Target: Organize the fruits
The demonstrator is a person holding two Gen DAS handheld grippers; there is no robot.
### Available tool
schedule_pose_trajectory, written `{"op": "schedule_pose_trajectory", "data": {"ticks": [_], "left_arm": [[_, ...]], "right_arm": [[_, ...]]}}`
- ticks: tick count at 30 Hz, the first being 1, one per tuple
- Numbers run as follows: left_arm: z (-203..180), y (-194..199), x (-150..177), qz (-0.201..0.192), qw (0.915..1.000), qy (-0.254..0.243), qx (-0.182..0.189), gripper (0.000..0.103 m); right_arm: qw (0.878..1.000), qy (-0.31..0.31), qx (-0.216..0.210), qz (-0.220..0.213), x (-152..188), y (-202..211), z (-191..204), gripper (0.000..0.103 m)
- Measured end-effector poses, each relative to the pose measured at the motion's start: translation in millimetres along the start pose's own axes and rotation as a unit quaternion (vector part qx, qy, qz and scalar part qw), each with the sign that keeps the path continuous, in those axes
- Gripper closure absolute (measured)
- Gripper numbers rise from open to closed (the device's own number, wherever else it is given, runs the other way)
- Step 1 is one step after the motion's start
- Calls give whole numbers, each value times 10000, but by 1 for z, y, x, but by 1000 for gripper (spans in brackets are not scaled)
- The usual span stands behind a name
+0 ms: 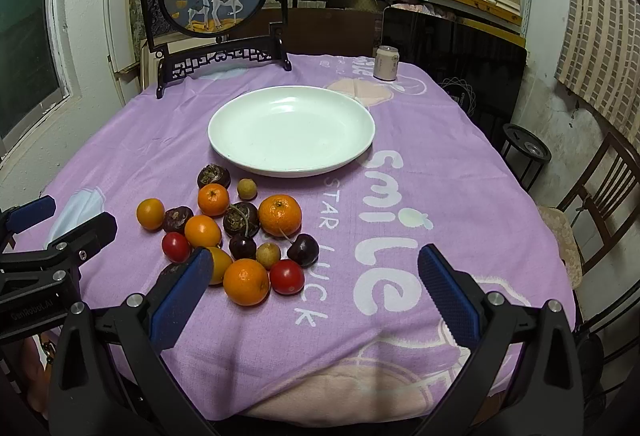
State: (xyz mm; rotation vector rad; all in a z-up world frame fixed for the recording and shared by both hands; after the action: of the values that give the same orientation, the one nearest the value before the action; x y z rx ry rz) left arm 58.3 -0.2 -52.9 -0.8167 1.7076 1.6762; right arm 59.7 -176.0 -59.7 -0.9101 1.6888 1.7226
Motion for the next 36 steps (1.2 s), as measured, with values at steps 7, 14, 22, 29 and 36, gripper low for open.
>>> {"op": "schedule_pose_trajectory", "data": {"ticks": [7, 14, 22, 29, 36], "left_arm": [[0, 0, 0, 2, 10000, -4, -4, 2], [0, 0, 0, 5, 10000, -6, -10, 2], [4, 1, -1, 28, 10000, -10, -4, 2], [4, 2, -2, 36, 10000, -7, -7, 2], [4, 1, -2, 40, 10000, -9, -6, 2]], "right_arm": [[10000, -4, -3, 5, 1, -2, 0, 1], [10000, -8, -6, 12, 1, -2, 0, 1], [10000, -16, -13, 19, 2, -3, -1, 1], [10000, -23, -19, 27, 2, -3, -1, 1], [10000, -28, -22, 31, 2, -4, -1, 1]]}}
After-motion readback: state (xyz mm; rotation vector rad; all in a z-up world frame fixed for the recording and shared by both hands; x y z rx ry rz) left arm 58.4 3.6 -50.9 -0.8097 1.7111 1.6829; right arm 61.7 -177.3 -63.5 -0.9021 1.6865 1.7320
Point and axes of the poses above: each gripper's, at about its wrist camera, not at the fingertips, and y roughly against the way its jaws point, z to its left, x to its underside, the point moved 8 cm from there along -y, roughly the way its jaws point, and after that the axes turned 3 degrees about -z, right-handed, at the moved point
